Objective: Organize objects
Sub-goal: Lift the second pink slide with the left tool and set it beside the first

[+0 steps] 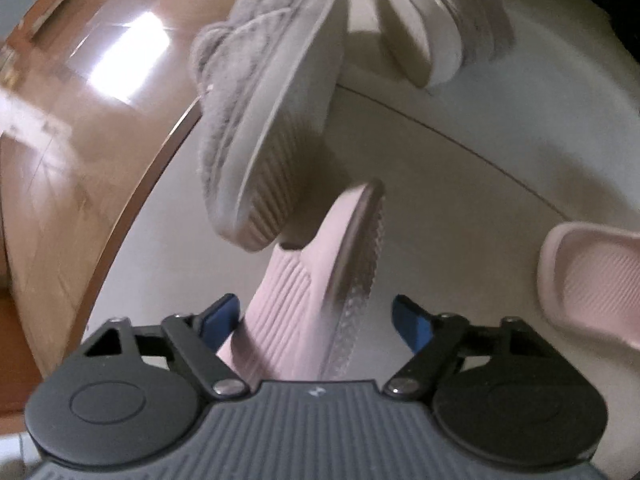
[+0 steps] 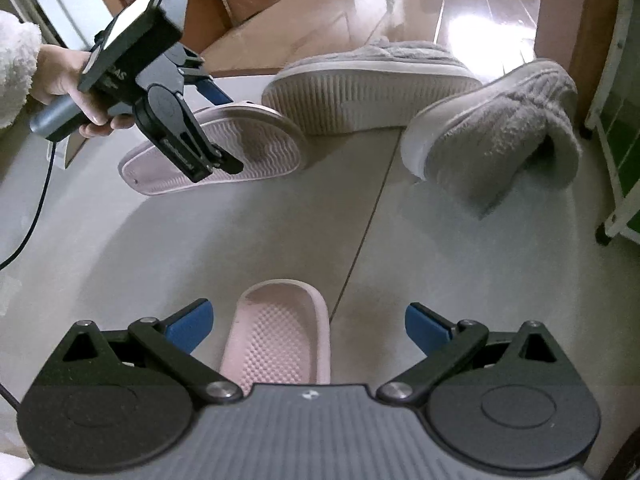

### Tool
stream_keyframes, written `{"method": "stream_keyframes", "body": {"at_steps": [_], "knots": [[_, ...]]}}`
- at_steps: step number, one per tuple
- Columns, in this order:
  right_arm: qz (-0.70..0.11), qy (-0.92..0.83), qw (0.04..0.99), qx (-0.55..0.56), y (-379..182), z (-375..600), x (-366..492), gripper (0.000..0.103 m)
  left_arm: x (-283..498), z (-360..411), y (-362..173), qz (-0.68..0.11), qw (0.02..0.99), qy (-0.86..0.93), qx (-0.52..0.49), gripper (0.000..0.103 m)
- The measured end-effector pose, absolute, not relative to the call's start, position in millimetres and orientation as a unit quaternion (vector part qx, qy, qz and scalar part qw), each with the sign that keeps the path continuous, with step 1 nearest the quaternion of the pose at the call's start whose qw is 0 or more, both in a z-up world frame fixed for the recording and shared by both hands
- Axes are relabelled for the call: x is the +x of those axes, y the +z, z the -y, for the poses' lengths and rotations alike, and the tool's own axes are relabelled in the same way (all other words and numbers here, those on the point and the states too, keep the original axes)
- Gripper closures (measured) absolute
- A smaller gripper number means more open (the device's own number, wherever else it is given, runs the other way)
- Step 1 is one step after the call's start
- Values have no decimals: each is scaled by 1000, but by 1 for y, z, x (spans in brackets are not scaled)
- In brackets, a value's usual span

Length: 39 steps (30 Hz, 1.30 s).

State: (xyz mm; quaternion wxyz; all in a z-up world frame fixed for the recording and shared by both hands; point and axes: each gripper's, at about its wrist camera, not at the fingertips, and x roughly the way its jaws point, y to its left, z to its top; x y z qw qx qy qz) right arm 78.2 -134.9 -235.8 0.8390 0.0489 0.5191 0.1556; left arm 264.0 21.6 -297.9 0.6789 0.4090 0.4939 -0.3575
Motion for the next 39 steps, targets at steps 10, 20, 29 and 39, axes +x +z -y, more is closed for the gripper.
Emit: {"method": "stream_keyframes", "body": {"at_steps": [10,20,29,39], "knots": [[-529,141,835,45,-242,139,80,0,249,-20,-291,-464,662,-397,435,46],[-514,132,846,52,-222,142,84,0,194,-38,-235,-439,679,-386,444,48],[-486,116,865,54,-189,142,88,0,120,-57,-201,-415,698,-373,448,49],[-465,128,875,47,-160,124,85,0,41,-72,-188,-397,708,-364,458,49]]}}
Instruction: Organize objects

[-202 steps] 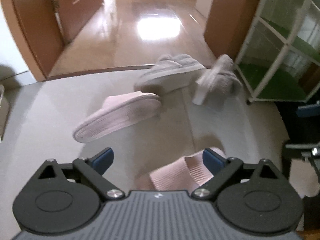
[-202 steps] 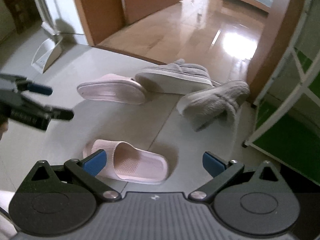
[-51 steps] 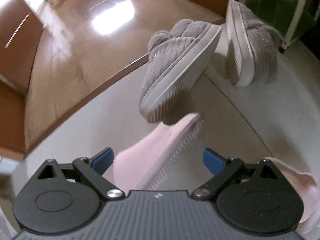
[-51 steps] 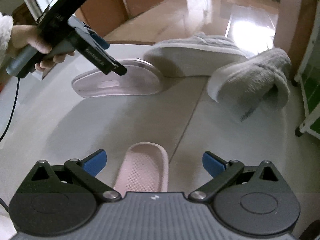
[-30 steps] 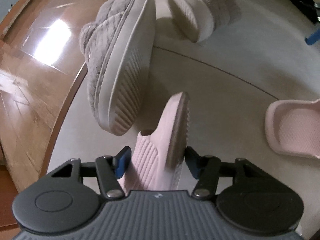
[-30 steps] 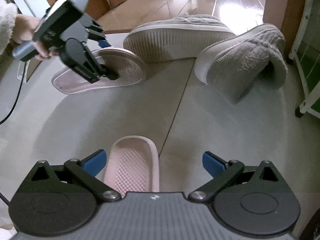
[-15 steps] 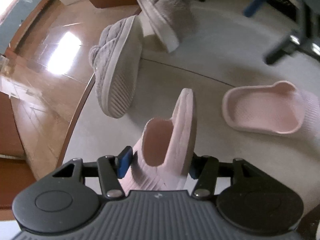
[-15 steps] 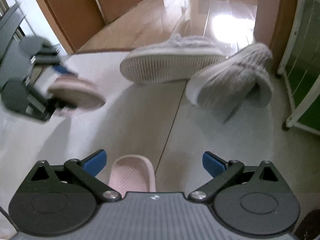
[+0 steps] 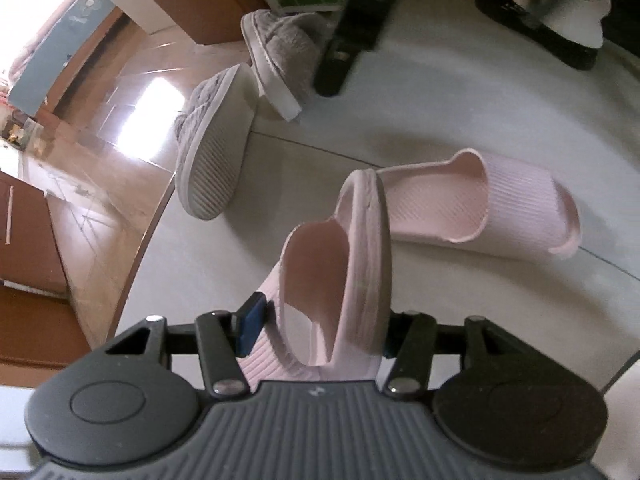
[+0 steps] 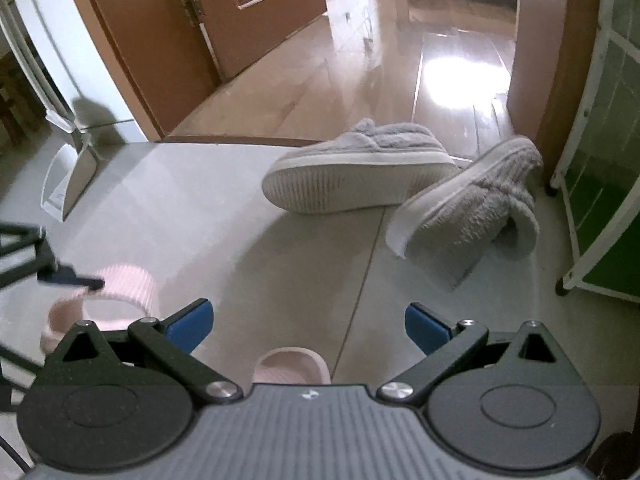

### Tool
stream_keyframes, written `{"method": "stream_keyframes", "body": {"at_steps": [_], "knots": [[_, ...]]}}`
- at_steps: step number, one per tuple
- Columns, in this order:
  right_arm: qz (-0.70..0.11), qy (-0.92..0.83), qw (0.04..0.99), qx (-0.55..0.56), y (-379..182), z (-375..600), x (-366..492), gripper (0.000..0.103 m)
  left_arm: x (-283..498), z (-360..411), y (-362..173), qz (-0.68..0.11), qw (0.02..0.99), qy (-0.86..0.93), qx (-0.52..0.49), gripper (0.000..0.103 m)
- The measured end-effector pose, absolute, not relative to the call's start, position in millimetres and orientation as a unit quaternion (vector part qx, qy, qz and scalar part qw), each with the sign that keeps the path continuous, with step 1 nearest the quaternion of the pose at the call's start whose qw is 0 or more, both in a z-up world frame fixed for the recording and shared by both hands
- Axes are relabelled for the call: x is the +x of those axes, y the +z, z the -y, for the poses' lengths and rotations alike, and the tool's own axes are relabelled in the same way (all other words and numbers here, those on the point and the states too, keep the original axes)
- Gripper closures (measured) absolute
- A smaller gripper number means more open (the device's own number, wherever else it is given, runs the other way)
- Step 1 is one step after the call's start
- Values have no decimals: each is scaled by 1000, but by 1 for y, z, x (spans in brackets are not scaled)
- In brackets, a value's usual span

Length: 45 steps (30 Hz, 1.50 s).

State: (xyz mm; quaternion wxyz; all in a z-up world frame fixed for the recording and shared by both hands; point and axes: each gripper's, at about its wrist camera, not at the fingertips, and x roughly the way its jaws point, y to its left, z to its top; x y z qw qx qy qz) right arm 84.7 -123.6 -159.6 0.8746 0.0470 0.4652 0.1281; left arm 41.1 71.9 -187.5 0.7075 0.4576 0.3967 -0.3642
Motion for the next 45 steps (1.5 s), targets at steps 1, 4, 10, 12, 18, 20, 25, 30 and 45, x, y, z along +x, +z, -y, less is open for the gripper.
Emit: {"method": "stream_keyframes", "body": {"at_steps": [1,4,10,12,18,20,25,30,45], "knots": [[-463,130,875,46,-157,121,83,0,35,-74,-186,-397,709,-364,455,49],[-463,141,874,44,-152,115,81,0,14,-76,-189,-378,703,-364,480,49],[-455,191,869,20,-143,105,81,0,-12,-72,-203,-347,701,-376,497,49],[-455,203,867,14,-142,104,83,0,-14,-71,-205,-343,701,-379,497,49],[-464,190,865,27,-144,112,91,0,-6,-60,-209,-356,711,-371,479,48],[-463,188,865,31,-145,116,93,0,5,-54,-207,-367,725,-366,455,46],[-454,187,870,32,-143,129,98,0,28,-34,-214,-367,737,-356,443,41],[-457,175,871,44,-146,141,104,0,41,-25,-216,-387,749,-338,419,18],[-473,218,853,26,-152,133,102,0,32,-63,-242,-472,719,-307,409,17]]}}
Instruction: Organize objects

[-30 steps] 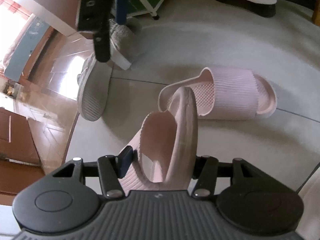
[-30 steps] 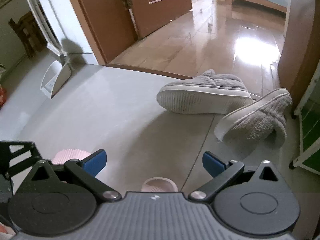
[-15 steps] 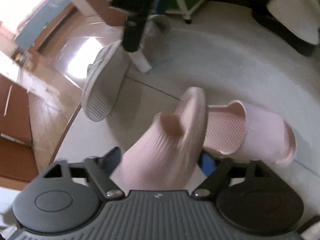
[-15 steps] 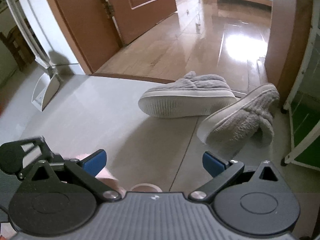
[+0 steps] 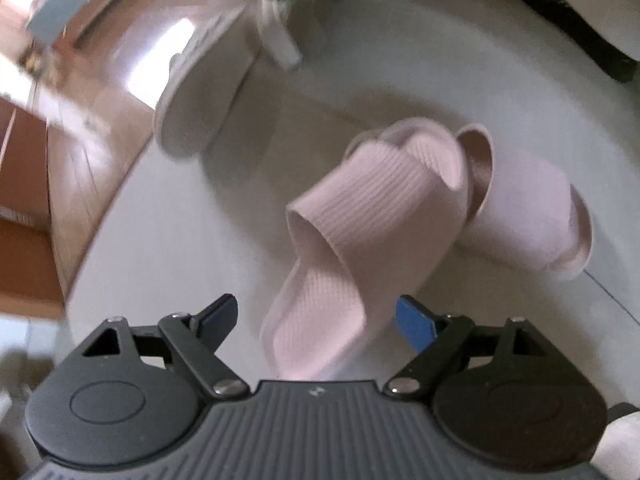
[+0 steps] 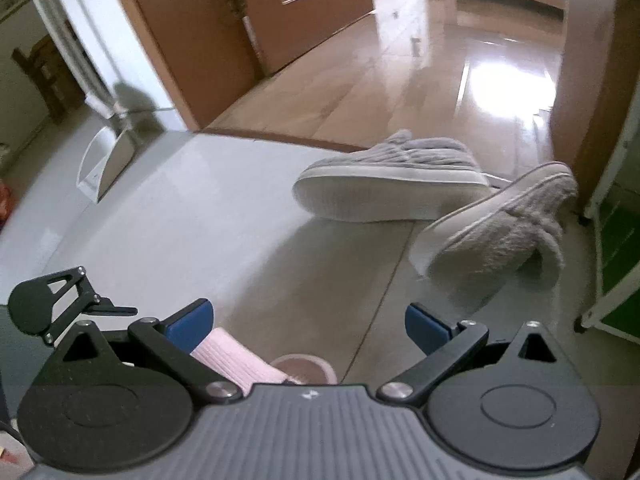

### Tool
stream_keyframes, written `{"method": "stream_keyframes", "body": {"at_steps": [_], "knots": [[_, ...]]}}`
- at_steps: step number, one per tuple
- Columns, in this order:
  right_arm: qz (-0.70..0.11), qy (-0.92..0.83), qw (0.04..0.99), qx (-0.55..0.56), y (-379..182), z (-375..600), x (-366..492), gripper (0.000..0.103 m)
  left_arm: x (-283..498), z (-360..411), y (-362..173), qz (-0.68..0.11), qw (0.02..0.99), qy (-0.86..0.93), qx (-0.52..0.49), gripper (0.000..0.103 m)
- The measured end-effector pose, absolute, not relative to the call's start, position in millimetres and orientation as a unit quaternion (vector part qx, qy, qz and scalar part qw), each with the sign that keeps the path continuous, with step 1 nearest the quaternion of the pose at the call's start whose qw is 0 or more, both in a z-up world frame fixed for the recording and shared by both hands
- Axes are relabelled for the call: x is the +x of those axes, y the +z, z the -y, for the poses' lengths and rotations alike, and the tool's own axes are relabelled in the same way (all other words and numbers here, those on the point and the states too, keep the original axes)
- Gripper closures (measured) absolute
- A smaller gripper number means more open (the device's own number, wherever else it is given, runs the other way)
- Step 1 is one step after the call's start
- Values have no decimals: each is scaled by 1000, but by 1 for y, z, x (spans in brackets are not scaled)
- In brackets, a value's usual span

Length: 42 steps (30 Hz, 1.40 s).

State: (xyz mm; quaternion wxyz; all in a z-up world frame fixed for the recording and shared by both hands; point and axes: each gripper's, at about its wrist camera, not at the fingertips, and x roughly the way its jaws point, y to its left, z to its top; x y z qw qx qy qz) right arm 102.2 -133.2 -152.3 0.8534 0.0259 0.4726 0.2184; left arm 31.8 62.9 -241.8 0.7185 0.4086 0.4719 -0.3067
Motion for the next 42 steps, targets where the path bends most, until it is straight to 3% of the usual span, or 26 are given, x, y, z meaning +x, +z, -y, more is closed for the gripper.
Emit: {"method": "stream_keyframes", "body": {"at_steps": [8,19,29,40,42], "knots": [[-501,321,801,-63,-168,100,92,0,30,-94,-249,-567,719,-271,298,17],[-486,503,640,-320,-208,24,93,0,36,-122,-248,-615,729,-243,176,17],[-509,554,560,-347,-239,-24,119,0,42,-133,-250,-637,722,-248,105,17],[-606,552,490,-298,-284,-48,141,0,48,-151,-257,-649,726,-226,37,17],[-604,555,486,-301,-286,-46,137,5,47,-153,-257,-651,725,-223,33,17]]}}
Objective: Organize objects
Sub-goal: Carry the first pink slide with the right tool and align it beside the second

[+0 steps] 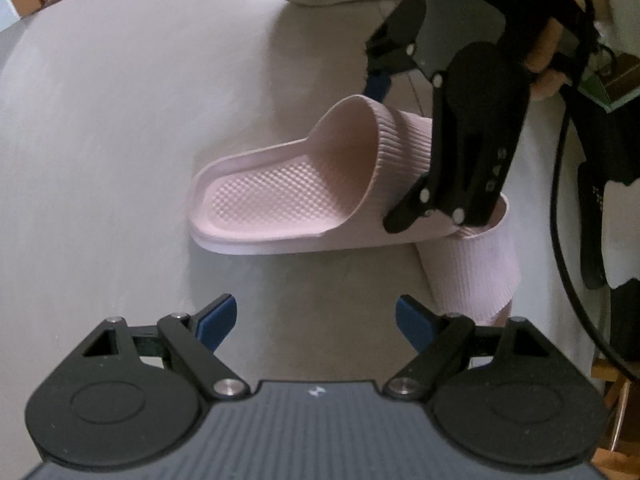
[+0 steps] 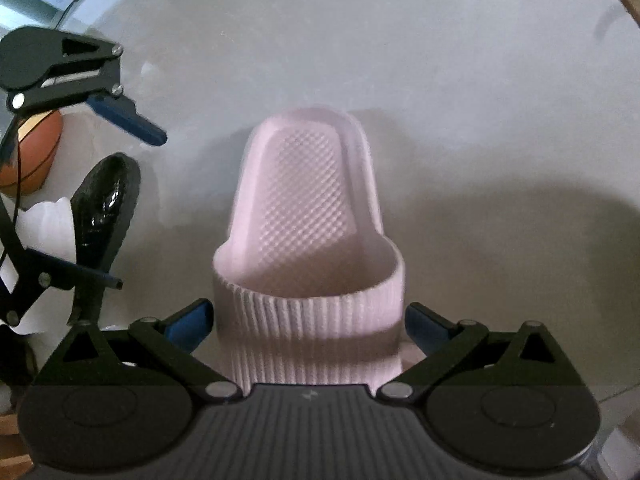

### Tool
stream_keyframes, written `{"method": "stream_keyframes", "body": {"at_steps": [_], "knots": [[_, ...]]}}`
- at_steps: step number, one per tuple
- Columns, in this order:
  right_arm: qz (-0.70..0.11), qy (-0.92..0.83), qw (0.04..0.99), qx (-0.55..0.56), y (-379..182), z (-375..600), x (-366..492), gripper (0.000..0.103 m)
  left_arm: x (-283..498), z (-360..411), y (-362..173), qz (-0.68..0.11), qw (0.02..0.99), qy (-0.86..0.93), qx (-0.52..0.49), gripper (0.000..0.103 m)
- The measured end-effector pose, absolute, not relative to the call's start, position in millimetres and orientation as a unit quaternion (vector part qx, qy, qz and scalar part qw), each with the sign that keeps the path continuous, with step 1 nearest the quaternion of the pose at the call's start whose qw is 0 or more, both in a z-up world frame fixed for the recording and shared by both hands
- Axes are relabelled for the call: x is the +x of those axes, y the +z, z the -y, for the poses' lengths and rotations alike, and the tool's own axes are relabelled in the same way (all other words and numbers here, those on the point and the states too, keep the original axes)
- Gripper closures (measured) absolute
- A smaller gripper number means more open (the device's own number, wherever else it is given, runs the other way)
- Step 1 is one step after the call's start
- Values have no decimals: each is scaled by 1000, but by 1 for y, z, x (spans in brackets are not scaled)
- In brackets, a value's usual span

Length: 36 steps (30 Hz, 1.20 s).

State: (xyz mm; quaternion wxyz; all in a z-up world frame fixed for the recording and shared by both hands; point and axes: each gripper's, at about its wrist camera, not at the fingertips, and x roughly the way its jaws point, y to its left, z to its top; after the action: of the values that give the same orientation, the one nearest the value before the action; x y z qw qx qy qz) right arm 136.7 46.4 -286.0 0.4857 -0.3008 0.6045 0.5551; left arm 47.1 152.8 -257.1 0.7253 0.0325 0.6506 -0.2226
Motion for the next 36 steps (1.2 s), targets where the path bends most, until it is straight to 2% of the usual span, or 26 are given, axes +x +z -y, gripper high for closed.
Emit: {"method": "stream_keyframes", "body": {"at_steps": [6,16,28,36], "knots": [[-589,541,513,-311,-269,-39,129,8,49,-154,-259,-653,724,-216,45,17],[-625,453,597,-218,-219,-25,112,8,44,-170,-262,-668,706,-222,69,17],[-669,307,674,-68,-222,-22,84,8,47,-209,-255,-654,722,-184,132,16],[-644,197,739,24,-242,-17,35,8,58,-242,-265,-663,719,-162,131,16]]}}
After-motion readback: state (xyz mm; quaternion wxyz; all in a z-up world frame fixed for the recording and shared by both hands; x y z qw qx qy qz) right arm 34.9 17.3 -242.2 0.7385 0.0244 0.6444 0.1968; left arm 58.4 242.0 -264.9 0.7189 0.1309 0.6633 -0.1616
